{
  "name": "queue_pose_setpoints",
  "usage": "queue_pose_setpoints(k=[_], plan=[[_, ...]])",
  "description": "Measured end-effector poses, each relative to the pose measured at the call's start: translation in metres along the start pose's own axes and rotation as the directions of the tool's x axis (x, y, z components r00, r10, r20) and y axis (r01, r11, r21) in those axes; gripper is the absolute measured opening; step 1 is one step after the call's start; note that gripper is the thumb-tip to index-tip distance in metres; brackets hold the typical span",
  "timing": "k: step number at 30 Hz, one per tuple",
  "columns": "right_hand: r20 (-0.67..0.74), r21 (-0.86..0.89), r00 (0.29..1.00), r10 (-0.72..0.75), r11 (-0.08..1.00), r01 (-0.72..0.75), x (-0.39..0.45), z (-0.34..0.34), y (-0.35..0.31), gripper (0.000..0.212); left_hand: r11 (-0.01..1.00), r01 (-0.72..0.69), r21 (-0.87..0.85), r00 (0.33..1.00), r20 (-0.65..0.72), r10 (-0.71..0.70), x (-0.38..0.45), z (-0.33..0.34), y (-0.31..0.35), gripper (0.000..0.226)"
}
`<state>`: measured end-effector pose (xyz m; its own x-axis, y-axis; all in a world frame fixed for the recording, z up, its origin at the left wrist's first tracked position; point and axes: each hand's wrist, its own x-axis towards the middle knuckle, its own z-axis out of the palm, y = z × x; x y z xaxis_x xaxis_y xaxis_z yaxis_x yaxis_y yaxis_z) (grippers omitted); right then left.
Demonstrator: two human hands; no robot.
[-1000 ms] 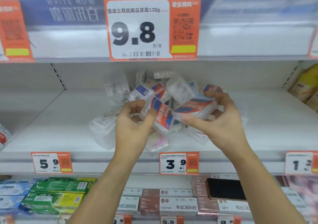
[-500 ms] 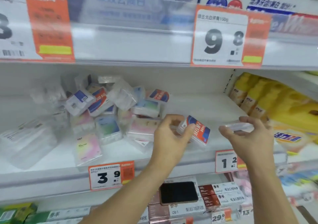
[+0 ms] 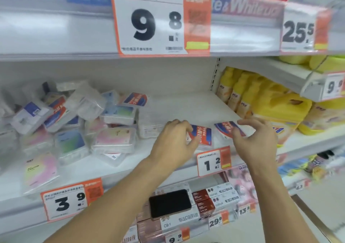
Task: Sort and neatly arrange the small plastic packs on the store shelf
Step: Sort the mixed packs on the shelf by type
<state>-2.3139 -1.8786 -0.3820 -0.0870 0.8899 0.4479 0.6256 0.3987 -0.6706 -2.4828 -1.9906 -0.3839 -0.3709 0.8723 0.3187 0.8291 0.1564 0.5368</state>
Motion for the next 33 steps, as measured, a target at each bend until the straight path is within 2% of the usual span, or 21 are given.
queue_pose_setpoints(k=[2,4,8,10,12,14,16,18,21,23,26,28,29,32,33], plan=[[-0.078,0.038,0.995,-0.055,0.998,0.058,-0.003,0.005,-0.005,0.013,0.997,-0.071,0.031,0.989,-0.127,0.074,-0.005,-0.019,-0.011,0.017],[-0.09,0.087,0.986,-0.141,0.985,0.149,-0.01,0.014,-0.019,0.01,0.989,-0.083,0.122,0.974,-0.2,0.107,-0.009,-0.04,-0.03,0.017],[0.074,0.187,0.938,-0.337,0.929,0.319,-0.031,0.044,-0.065,0.018,0.929,0.029,0.369,0.998,-0.065,-0.005,-0.03,-0.079,-0.081,0.039],[0.145,0.247,0.897,-0.418,0.893,0.376,-0.044,0.064,-0.094,0.022,0.926,0.014,0.377,1.0,-0.017,-0.009,-0.048,-0.096,-0.106,0.039],[0.182,0.282,0.853,-0.489,0.857,0.431,-0.05,0.08,-0.116,0.027,0.958,-0.046,0.284,0.999,-0.005,0.05,-0.065,-0.103,-0.116,0.041],[0.275,0.205,0.844,-0.461,0.885,0.417,-0.049,0.089,-0.128,0.04,0.97,-0.069,0.233,0.997,-0.025,0.077,-0.074,-0.104,-0.114,0.043],[0.448,0.051,0.834,-0.323,0.94,0.336,-0.049,0.1,-0.144,0.06,0.977,-0.047,0.209,0.999,0.004,0.047,-0.085,-0.111,-0.122,0.053],[0.568,-0.085,0.799,-0.199,0.951,0.298,-0.049,0.109,-0.155,0.07,0.986,-0.043,0.158,0.999,0.035,0.038,-0.094,-0.119,-0.133,0.062],[0.552,-0.18,0.815,-0.178,0.929,0.324,-0.054,0.114,-0.162,0.068,0.999,-0.006,0.047,0.998,-0.055,0.008,-0.102,-0.134,-0.139,0.057],[0.508,-0.143,0.847,-0.159,0.954,0.264,-0.057,0.11,-0.165,0.062,0.989,0.074,-0.129,0.98,-0.176,-0.096,-0.106,-0.145,-0.139,0.052],[0.481,-0.039,0.868,-0.122,0.986,0.16,-0.052,0.098,-0.159,0.038,0.909,0.179,-0.377,0.919,-0.266,-0.292,-0.111,-0.162,-0.137,0.044],[0.483,0.016,0.863,-0.146,0.987,0.158,-0.049,0.092,-0.155,0.032,0.866,0.192,-0.463,0.885,-0.299,-0.356,-0.113,-0.171,-0.136,0.022],[0.499,0.013,0.85,-0.166,0.983,0.185,-0.049,0.09,-0.154,0.039,0.843,0.197,-0.5,0.869,-0.31,-0.386,-0.113,-0.174,-0.135,0.019],[0.633,-0.13,0.757,-0.161,0.942,0.309,-0.053,0.092,-0.149,0.084,0.695,0.226,-0.683,0.817,-0.256,-0.517,-0.116,-0.18,-0.135,0.034],[0.654,-0.114,0.74,-0.159,0.946,0.304,-0.055,0.094,-0.146,0.089,0.667,0.246,-0.703,0.806,-0.233,-0.543,-0.118,-0.181,-0.136,0.034]])
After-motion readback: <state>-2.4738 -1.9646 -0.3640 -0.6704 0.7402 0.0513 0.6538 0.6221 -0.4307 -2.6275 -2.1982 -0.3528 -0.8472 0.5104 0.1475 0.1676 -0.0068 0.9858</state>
